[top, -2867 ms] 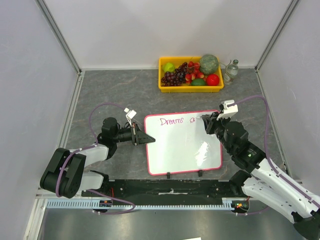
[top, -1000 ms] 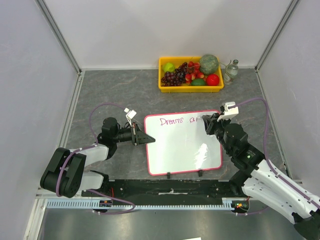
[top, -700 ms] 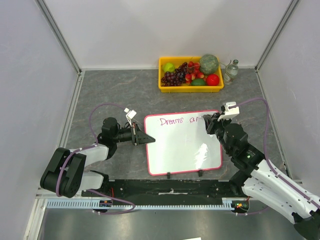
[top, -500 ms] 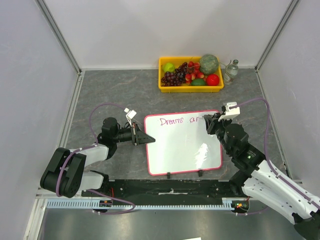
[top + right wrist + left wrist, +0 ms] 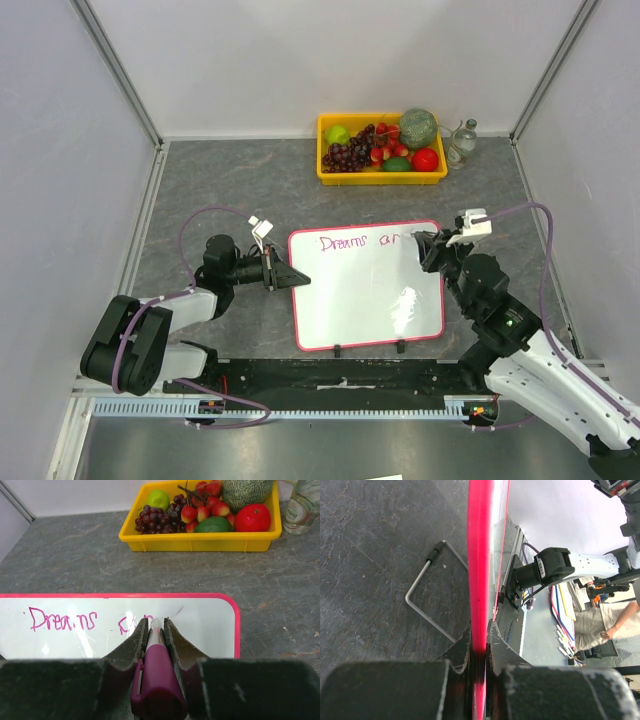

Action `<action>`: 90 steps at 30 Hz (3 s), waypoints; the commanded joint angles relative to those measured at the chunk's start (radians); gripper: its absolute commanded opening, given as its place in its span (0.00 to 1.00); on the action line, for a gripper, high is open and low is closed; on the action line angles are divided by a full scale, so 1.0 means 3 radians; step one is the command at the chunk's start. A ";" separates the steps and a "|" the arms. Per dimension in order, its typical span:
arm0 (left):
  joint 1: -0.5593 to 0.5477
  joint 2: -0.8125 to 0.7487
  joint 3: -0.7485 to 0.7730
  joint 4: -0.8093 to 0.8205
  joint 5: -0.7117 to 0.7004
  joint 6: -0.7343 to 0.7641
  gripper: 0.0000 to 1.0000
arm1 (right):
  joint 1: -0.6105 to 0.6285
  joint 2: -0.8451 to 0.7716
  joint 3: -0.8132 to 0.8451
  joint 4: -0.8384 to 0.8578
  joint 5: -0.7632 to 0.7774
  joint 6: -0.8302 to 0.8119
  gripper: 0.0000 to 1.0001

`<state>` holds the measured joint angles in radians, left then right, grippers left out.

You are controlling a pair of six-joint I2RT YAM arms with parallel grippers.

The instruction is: Write a sentence on the whiteboard

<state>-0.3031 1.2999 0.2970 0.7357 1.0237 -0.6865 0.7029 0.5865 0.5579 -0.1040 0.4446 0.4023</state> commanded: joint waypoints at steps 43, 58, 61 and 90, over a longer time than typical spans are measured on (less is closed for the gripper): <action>-0.0012 0.0090 -0.0070 -0.0202 -0.0268 0.0509 0.02 | -0.0006 0.0131 0.0017 -0.0068 0.0308 0.0009 0.00; -0.0012 0.0085 -0.0064 -0.0208 -0.0263 0.0509 0.02 | -0.0006 0.0249 0.0124 0.0122 0.0129 0.0065 0.00; -0.0012 0.0080 -0.0070 -0.0202 -0.0257 0.0504 0.02 | -0.0006 0.0269 0.0099 0.0117 0.0052 0.0081 0.00; -0.0012 0.0080 -0.0070 -0.0208 -0.0263 0.0509 0.02 | -0.0006 0.0013 -0.0060 -0.0282 0.0134 0.0116 0.00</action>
<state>-0.3031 1.3029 0.2970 0.7357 1.0241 -0.6865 0.7029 0.5957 0.5476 -0.1616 0.4301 0.4385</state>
